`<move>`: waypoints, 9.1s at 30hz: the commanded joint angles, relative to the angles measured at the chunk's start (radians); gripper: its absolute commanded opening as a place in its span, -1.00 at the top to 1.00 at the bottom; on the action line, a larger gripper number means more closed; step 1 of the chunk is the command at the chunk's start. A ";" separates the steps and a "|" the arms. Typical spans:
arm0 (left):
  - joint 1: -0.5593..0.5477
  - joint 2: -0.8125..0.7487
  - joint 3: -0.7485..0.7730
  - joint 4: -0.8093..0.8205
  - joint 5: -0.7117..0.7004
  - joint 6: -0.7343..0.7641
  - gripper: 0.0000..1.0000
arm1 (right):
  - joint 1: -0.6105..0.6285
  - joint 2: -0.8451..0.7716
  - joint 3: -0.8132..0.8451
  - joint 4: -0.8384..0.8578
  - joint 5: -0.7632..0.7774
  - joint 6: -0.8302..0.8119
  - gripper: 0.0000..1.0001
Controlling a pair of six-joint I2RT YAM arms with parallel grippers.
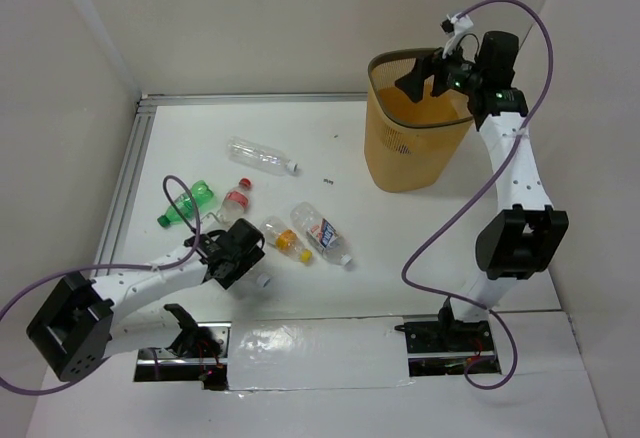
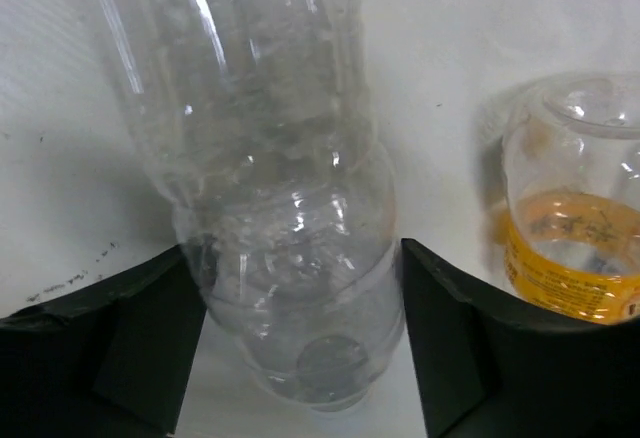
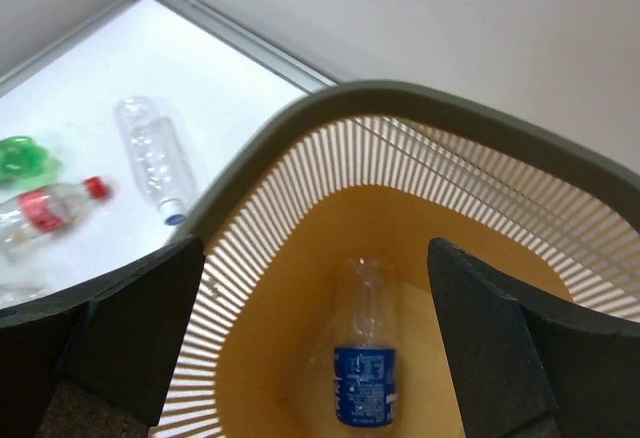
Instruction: Put the plastic bottles in the bin
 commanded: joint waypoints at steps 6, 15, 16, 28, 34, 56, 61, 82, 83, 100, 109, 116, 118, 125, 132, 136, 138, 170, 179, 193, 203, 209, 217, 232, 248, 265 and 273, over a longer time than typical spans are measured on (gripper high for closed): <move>-0.020 0.072 0.033 -0.044 -0.050 0.029 0.26 | 0.011 -0.091 0.160 -0.288 -0.353 -0.160 -0.99; -0.157 -0.121 0.088 -0.215 0.059 0.061 0.90 | 0.184 -0.229 -0.027 -0.414 -0.289 -0.467 -0.99; -0.171 -0.179 0.099 -0.240 0.059 0.061 0.94 | 0.195 -0.229 -0.044 -0.402 -0.289 -0.467 -0.99; -0.296 -0.267 0.448 -0.150 -0.125 0.315 1.00 | 0.267 -0.376 -0.353 -0.220 -0.136 -0.444 0.74; -0.145 -0.073 0.608 0.254 -0.042 0.547 0.97 | 0.319 -0.598 -0.621 -0.210 -0.060 -0.616 0.81; 0.017 0.775 1.378 0.988 0.361 0.621 0.81 | 0.310 -0.952 -1.088 -0.187 0.154 -0.682 0.63; -0.019 0.969 1.616 1.030 0.330 0.703 0.68 | 0.310 -0.933 -1.088 -0.187 0.154 -0.664 0.57; -0.069 1.097 1.780 0.925 0.253 0.964 -1.00 | 0.374 -0.857 -1.133 -0.140 0.090 -0.632 -0.57; -0.069 1.075 1.780 0.925 0.263 0.973 -1.00 | 0.400 -0.846 -1.133 -0.140 0.090 -0.632 -0.57; -0.048 0.163 0.929 0.518 -0.184 1.020 -1.00 | 0.701 -0.533 -1.047 0.204 0.358 -0.109 -0.64; -0.039 -0.367 0.340 0.033 -0.242 0.509 -1.00 | 0.736 -0.222 -0.877 0.222 0.401 0.065 -0.77; -0.101 -0.428 0.128 -0.082 -0.193 0.242 -1.00 | 0.790 -0.067 -0.808 0.202 0.452 0.074 -0.80; -0.115 -0.401 0.119 -0.092 -0.184 0.202 -1.00 | 0.790 -0.053 -0.790 0.189 0.473 0.074 -0.80; -0.146 -0.249 0.119 -0.053 -0.103 0.079 -1.00 | 0.790 -0.031 -0.789 0.179 0.506 0.036 -0.12; -0.155 -0.151 0.119 0.052 -0.053 0.055 -1.00 | 0.727 -0.132 -0.699 0.098 0.371 -0.020 0.47; -0.155 -0.086 0.133 0.092 -0.035 0.042 -1.00 | 0.661 -0.194 -0.524 -0.023 0.212 -0.079 0.53; -0.132 -0.053 0.160 0.105 -0.023 0.030 -1.00 | 0.635 -0.214 -0.419 -0.057 0.117 -0.099 0.53; -0.033 0.334 0.297 0.246 0.025 0.064 -1.00 | 0.080 -0.194 -0.177 0.055 0.379 0.004 -1.00; -0.083 0.434 0.326 0.186 -0.027 0.052 -0.30 | -0.012 -0.289 -0.219 0.024 0.035 0.039 -1.00; -0.241 0.297 0.568 0.386 -0.056 0.458 0.62 | -0.109 -0.579 -0.504 0.039 -0.293 -0.207 -0.69; -0.114 0.493 1.051 0.635 0.178 0.754 0.71 | -0.149 -0.692 -0.617 -0.141 -0.324 -0.377 1.00; -0.059 0.728 1.419 0.730 0.376 0.710 0.71 | -0.169 -0.746 -0.667 -0.281 -0.344 -0.510 1.00; -0.059 0.998 1.714 0.849 0.318 0.702 0.29 | -0.178 -0.823 -0.725 -0.421 -0.332 -0.598 1.00; -0.073 1.058 1.868 0.800 0.258 0.874 -1.00 | -0.178 -0.896 -0.858 -0.405 -0.373 -0.604 -0.28; 0.072 0.006 0.636 0.315 0.182 1.130 -0.39 | 0.136 -0.829 -1.058 -0.289 -0.059 -0.715 0.23; 0.314 0.087 0.338 0.203 0.106 1.161 -0.99 | 0.330 -0.629 -1.021 -0.215 0.138 -0.518 -0.71; 0.366 0.292 0.399 0.299 0.122 1.266 -0.99 | 0.288 -0.658 -1.052 -0.233 0.119 -0.507 -0.74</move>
